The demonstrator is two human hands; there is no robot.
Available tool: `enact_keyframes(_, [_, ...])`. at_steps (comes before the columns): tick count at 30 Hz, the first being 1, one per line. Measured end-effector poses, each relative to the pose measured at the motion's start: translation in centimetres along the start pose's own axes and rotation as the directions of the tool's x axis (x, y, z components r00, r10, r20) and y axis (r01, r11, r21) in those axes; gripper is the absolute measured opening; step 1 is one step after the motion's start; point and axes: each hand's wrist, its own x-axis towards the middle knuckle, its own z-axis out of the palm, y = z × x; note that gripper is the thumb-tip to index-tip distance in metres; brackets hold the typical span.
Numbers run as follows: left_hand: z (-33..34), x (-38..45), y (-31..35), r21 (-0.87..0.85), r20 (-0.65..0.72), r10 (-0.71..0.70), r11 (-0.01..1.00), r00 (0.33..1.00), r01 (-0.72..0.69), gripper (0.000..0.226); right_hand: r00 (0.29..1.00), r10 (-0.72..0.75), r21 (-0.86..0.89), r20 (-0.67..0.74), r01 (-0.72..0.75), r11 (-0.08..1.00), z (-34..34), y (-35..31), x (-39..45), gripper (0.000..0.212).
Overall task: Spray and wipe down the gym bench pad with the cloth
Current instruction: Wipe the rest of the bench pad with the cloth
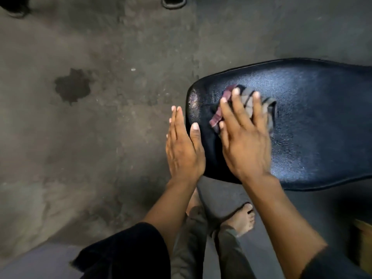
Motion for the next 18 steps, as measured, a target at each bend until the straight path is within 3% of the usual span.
enact_keyframes(3, [0.0,0.0,-0.1,-0.038,0.008,-0.042,0.998,0.999,0.043,0.060,0.976,-0.207,-0.033,0.074,0.210,0.977,0.4,-0.3,-3.9,0.060])
enact_keyframes(7, [0.1,0.0,-0.2,0.013,0.000,-0.038,0.999,0.999,0.038,0.062,0.949,-0.284,-0.066,0.134,0.294,0.953,-0.7,2.8,-8.6,0.065])
enact_keyframes(10, [0.6,0.0,-0.3,0.039,0.009,-0.086,0.996,0.996,0.085,0.065,0.996,-0.060,-0.031,0.071,0.062,0.998,-1.1,4.0,-5.3,0.057])
enact_keyframes(13, [0.9,-0.2,-0.8,0.025,0.011,-0.155,0.988,0.988,0.154,0.069,0.990,0.144,0.018,0.001,-0.144,0.989,-0.7,2.2,1.0,0.055])
enact_keyframes(15, [1.0,-0.2,-0.9,0.019,0.017,-0.168,0.986,0.986,0.168,0.074,0.998,0.060,0.009,0.027,-0.061,0.998,0.1,0.1,3.7,0.056])
enact_keyframes(18, [0.8,0.0,-1.1,0.067,0.051,-0.145,0.988,0.988,0.142,0.075,0.972,-0.216,-0.032,0.090,0.220,0.975,0.8,-2.1,2.8,0.057])
